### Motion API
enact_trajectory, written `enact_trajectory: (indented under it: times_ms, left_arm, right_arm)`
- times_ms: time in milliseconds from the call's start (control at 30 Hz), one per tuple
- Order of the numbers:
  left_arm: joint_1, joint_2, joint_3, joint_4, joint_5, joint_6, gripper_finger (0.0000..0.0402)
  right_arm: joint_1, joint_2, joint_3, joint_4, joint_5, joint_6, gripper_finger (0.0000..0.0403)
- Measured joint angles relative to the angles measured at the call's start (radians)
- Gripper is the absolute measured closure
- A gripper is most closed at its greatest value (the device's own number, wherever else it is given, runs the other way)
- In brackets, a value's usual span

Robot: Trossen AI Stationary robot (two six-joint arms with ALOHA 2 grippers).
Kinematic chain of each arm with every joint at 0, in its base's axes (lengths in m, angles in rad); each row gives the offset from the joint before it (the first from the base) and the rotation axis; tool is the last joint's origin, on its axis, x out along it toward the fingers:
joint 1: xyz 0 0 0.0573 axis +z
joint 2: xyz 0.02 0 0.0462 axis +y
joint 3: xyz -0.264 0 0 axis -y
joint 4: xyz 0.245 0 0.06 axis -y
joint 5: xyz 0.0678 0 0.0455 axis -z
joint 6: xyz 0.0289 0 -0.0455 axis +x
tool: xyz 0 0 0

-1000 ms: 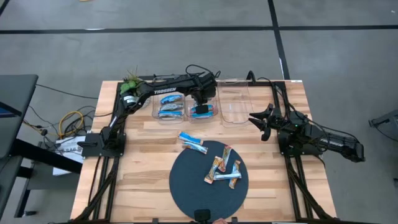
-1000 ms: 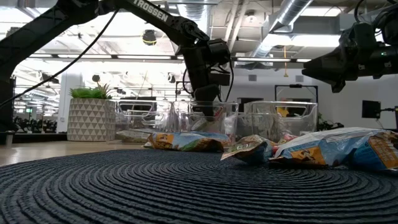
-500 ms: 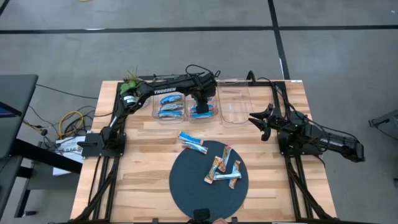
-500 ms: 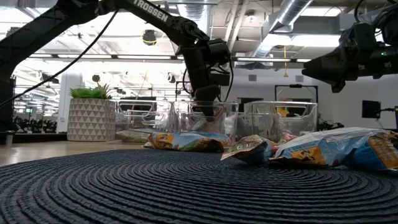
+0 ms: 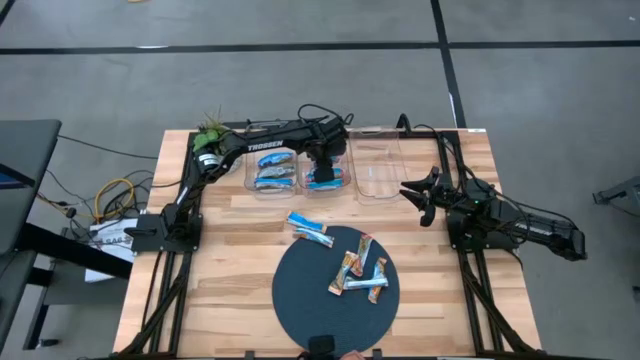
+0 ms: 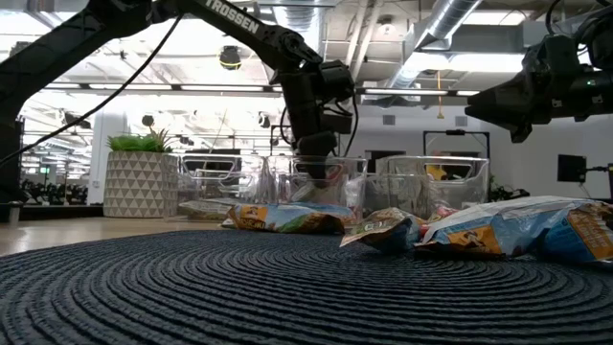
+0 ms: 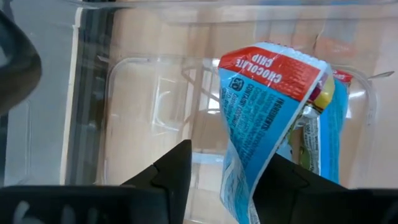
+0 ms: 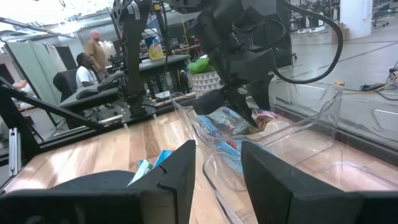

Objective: Pick and place Granola Bars by type
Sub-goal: Put the red granola bar into the middle transparent bin

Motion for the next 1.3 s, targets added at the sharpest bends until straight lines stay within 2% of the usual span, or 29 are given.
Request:
enact_trajectory:
  times_ms: [233,867,1300]
  left_arm:
    - [0.003,0.0,0.0,-0.013,-0.041,0.001,0.0237]
    - [0.005,0.0,0.0,-0.012,-0.043,-0.007,0.017]
    - [-0.006,0.0,0.0,-0.003,-0.051,-0.008,0.0166]
  right_arm:
    - [0.0,0.0,0.0,0.0,0.0,0.0,0.028]
    - [0.0,0.0,0.0,0.0,0.0,0.0,0.028]
    - [0.0,0.0,0.0,0.0,0.0,0.0,0.028]
